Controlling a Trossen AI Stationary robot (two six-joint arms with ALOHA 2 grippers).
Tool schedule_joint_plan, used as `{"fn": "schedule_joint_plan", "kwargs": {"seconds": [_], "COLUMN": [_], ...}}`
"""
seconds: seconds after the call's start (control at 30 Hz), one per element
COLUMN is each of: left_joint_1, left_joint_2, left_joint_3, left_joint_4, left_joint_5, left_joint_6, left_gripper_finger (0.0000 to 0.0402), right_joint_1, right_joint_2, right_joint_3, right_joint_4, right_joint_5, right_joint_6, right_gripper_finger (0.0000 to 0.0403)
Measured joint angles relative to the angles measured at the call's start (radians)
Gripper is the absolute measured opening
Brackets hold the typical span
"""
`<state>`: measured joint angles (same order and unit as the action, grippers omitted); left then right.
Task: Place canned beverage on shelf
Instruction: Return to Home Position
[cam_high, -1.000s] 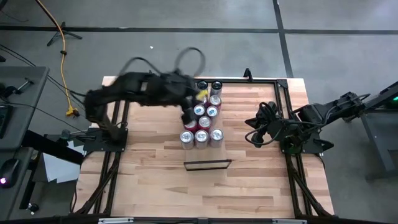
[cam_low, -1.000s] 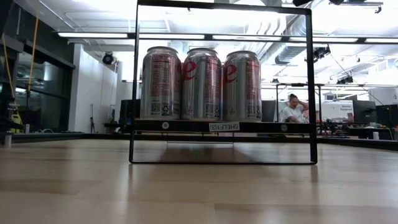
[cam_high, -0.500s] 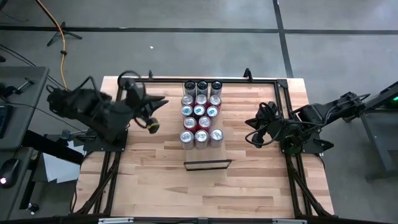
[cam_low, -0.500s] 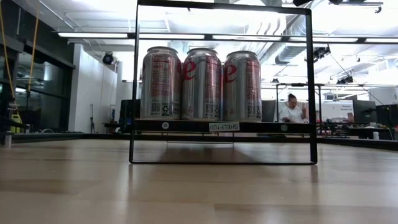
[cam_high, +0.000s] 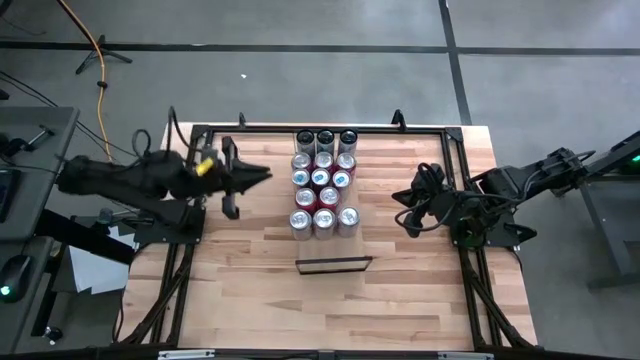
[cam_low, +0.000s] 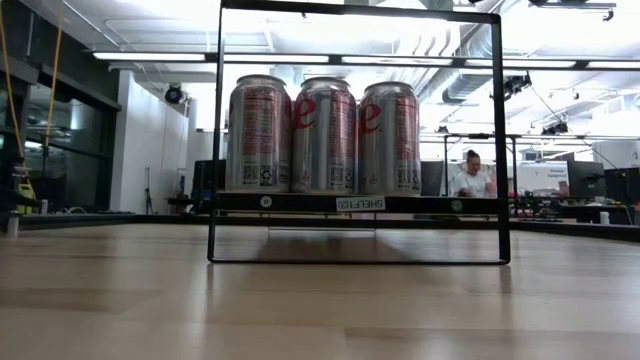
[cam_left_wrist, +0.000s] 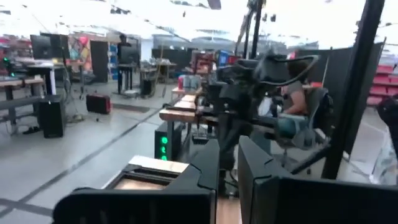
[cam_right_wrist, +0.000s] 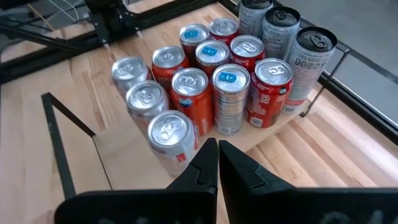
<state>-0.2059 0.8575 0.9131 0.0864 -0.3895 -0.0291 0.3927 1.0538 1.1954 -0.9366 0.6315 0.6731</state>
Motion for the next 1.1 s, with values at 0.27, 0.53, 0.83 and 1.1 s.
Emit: {"fn": "schedule_joint_plan", "kwargs": {"seconds": [0.27, 0.53, 0.83, 1.1], "left_joint_1": [0.274, 0.283, 0.283, 0.283], "left_joint_2": [-0.226, -0.378, -0.4, -0.4], "left_joint_3": [-0.143, -0.226, -0.257, -0.281], "left_joint_4": [0.013, -0.008, -0.005, -0.012], "left_joint_5": [0.292, 0.296, 0.289, 0.288], "left_joint_6": [-0.16, -0.203, -0.202, -0.203], "left_gripper_finger": [0.0, 0.0, 0.0, 0.0], "right_joint_1": [0.0, 0.0, 0.0, 0.0], "right_joint_2": [0.0, 0.0, -0.006, -0.023], "right_joint_3": [0.0, 0.0, 0.0, 0.0], "right_joint_4": [0.02, 0.021, 0.021, 0.043], "right_joint_5": [-0.004, -0.004, -0.004, 0.002], "right_joint_6": [0.0, 0.0, 0.0, 0.001], "right_gripper_finger": [0.0, 0.0, 0.0, 0.0]}}
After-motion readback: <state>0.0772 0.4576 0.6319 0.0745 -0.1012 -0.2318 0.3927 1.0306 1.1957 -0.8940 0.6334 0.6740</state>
